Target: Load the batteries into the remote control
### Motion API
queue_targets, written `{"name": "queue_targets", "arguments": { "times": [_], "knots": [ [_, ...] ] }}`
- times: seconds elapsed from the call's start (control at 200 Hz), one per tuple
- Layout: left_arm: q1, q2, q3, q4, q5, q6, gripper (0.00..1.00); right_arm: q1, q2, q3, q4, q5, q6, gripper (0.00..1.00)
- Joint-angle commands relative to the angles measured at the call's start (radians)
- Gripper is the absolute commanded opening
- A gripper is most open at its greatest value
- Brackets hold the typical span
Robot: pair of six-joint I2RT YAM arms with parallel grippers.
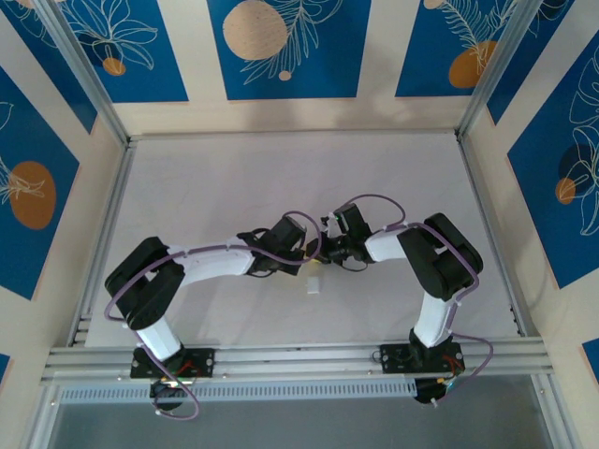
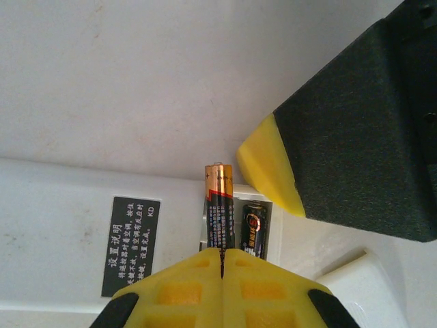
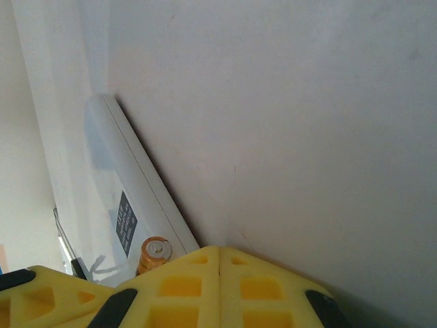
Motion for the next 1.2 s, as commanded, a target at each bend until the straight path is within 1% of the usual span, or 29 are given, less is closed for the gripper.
{"name": "queue_targets", "arguments": {
  "times": [0.0, 0.215, 0.39, 0.43, 0.47, 0.615, 0.665, 0.685, 0.72, 0.755, 0.81, 0.855, 0.91, 0.975, 1.02, 1.075, 1.135, 1.195],
  "knots": [
    [-0.017, -0.017, -0.024, 0.024, 0.004, 0.003, 0.06, 0.005, -0.014, -0.011, -0.016, -0.001, 0.000, 0.00],
    [-0.018, -0.037, -0.071, 0.066, 0.029, 0.022, 0.06, 0.005, -0.006, -0.007, -0.014, -0.005, 0.003, 0.00],
    [-0.019, -0.035, -0.074, 0.067, 0.022, 0.021, 0.08, 0.004, 0.003, -0.005, -0.007, -0.009, 0.006, 0.00],
    [-0.019, -0.035, -0.073, 0.061, 0.016, 0.022, 0.11, 0.005, 0.002, -0.004, -0.007, -0.009, 0.008, 0.00],
    [-0.019, -0.037, -0.070, 0.055, 0.011, 0.021, 0.17, 0.005, 0.000, -0.005, -0.007, -0.009, 0.008, 0.00],
    [-0.019, -0.077, -0.058, 0.026, -0.007, 0.018, 0.20, 0.002, -0.009, -0.004, -0.014, -0.005, 0.002, 0.00],
    [-0.018, -0.096, -0.055, 0.012, -0.019, 0.011, 0.22, 0.000, -0.016, -0.002, -0.019, -0.005, 0.002, 0.02],
    [-0.018, -0.102, -0.055, 0.005, -0.024, 0.007, 0.24, -0.002, -0.019, -0.001, -0.022, -0.005, 0.000, 0.03],
    [-0.017, -0.117, -0.053, -0.010, -0.040, -0.006, 0.31, -0.004, -0.024, 0.000, -0.027, -0.004, -0.002, 0.03],
    [-0.017, -0.125, -0.051, -0.028, -0.050, -0.021, 0.33, -0.007, -0.031, 0.003, -0.033, -0.003, -0.003, 0.04],
    [-0.017, -0.143, -0.051, -0.055, -0.060, -0.060, 0.34, -0.010, -0.041, 0.010, -0.044, -0.004, -0.009, 0.06],
    [-0.017, -0.151, -0.054, -0.077, -0.074, -0.112, 0.42, -0.013, -0.047, 0.017, -0.059, 0.000, -0.013, 0.09],
    [-0.016, -0.156, -0.062, -0.094, -0.068, -0.179, 0.45, -0.016, -0.050, 0.028, -0.077, 0.003, -0.023, 0.12],
    [-0.015, -0.165, -0.096, -0.067, -0.043, -0.250, 0.48, -0.018, -0.051, 0.041, -0.096, 0.005, -0.035, 0.14],
    [-0.016, -0.169, -0.124, -0.022, -0.014, -0.293, 0.48, -0.019, -0.049, 0.054, -0.111, 0.011, -0.046, 0.15],
    [-0.016, -0.167, -0.152, 0.031, 0.009, -0.324, 0.46, -0.019, -0.049, 0.069, -0.126, 0.013, -0.058, 0.15],
    [-0.014, -0.155, -0.166, 0.061, 0.018, -0.343, 0.41, -0.020, -0.048, 0.083, -0.139, 0.016, -0.067, 0.15],
    [-0.013, -0.139, -0.163, 0.056, 0.016, -0.346, 0.36, -0.021, -0.041, 0.099, -0.150, 0.010, -0.073, 0.14]
  ]
}}
